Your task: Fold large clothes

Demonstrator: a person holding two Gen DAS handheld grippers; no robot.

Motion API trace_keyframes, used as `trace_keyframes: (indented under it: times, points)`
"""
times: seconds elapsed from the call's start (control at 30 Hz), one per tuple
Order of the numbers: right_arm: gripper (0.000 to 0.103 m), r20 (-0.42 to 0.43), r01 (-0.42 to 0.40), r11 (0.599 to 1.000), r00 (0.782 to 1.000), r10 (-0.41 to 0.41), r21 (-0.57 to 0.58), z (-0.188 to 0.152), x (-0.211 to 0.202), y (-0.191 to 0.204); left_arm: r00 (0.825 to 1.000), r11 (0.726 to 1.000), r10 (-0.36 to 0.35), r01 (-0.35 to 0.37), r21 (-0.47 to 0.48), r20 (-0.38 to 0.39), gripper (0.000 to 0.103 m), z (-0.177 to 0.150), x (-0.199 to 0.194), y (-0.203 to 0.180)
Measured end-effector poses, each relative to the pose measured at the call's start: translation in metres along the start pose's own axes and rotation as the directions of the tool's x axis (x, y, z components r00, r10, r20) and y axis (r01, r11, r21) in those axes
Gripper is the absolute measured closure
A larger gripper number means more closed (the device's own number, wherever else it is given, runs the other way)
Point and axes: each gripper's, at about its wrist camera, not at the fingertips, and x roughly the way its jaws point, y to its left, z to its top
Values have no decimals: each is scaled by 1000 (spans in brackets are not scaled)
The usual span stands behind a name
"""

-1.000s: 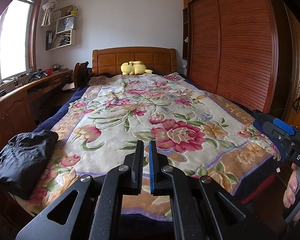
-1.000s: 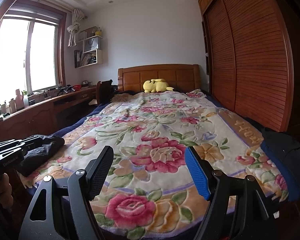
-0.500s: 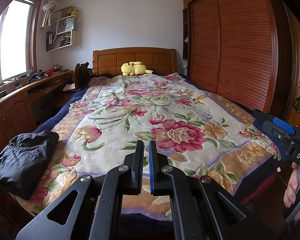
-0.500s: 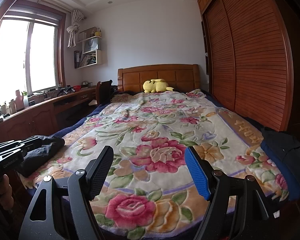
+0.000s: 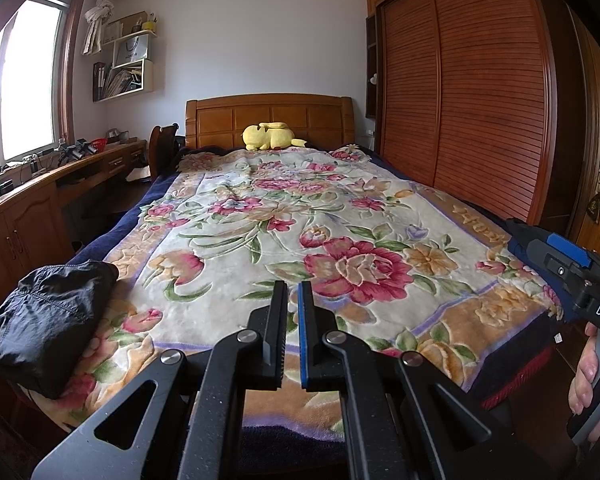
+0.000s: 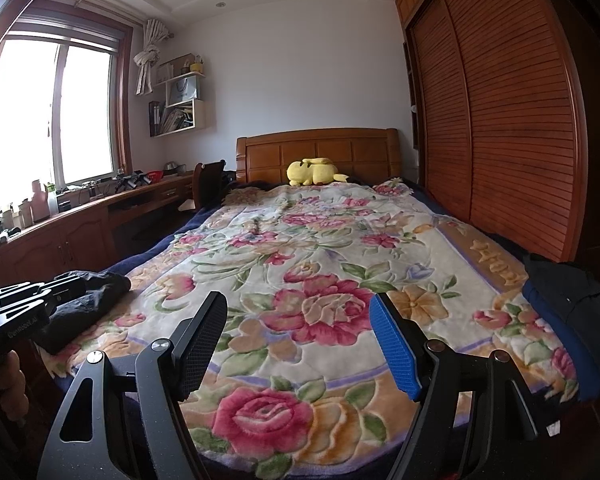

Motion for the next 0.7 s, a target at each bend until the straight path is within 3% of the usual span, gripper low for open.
trace_keyframes:
  times: [0.7]
  points:
    - [28,-5,-9,1000,1000,9,3,1,0,-3,1000,1000,-1,1,3,-1,98,-1,-1,1]
